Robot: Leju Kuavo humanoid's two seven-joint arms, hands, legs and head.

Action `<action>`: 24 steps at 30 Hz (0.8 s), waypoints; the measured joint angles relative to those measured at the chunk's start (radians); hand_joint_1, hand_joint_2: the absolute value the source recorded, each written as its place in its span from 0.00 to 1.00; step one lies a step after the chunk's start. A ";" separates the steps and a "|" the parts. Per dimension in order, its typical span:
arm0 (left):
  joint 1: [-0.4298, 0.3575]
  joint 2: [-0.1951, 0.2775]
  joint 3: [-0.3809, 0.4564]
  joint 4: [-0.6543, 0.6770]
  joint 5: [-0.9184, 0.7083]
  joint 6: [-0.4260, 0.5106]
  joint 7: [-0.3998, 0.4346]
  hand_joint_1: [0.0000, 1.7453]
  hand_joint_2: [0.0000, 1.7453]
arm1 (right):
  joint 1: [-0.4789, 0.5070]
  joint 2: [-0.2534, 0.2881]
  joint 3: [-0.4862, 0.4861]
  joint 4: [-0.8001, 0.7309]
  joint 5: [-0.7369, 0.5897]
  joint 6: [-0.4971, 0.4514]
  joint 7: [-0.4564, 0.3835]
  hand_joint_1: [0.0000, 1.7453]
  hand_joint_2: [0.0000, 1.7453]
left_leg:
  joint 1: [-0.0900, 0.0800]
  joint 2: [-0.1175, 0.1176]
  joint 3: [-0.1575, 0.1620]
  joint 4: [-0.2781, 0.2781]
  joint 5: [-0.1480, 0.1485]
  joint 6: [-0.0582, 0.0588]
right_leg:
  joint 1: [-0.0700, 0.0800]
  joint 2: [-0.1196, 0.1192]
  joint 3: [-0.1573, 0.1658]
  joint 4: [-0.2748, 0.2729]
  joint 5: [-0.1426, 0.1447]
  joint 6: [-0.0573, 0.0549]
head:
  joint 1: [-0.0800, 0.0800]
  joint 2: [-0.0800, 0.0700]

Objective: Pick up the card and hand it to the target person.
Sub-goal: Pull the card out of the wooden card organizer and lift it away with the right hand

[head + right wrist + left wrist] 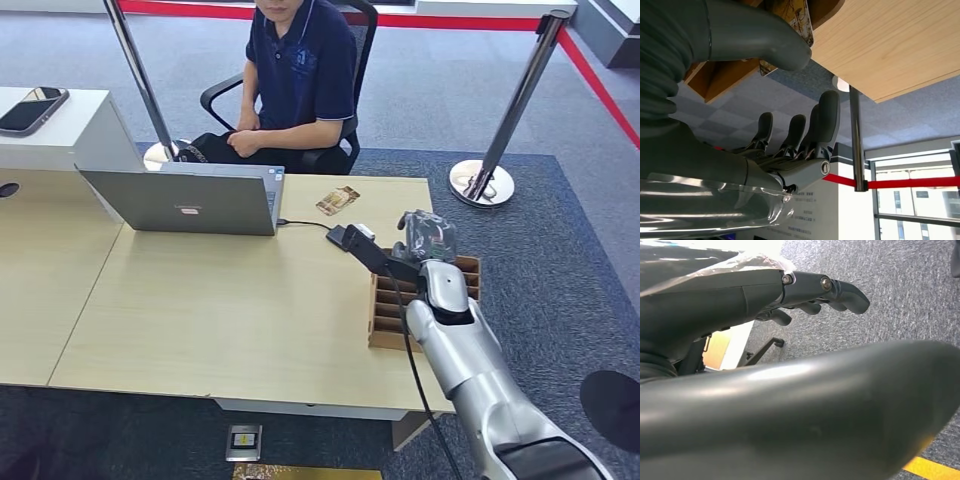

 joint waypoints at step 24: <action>0.001 0.000 0.000 0.000 0.003 0.000 -0.009 0.00 0.00 | 0.003 0.000 -0.005 0.037 0.007 0.035 -0.001 0.49 1.00 | 0.000 0.000 -0.003 0.000 0.002 -0.001 | 0.000 0.000 -0.003 0.000 0.003 -0.001 | 0.000 0.000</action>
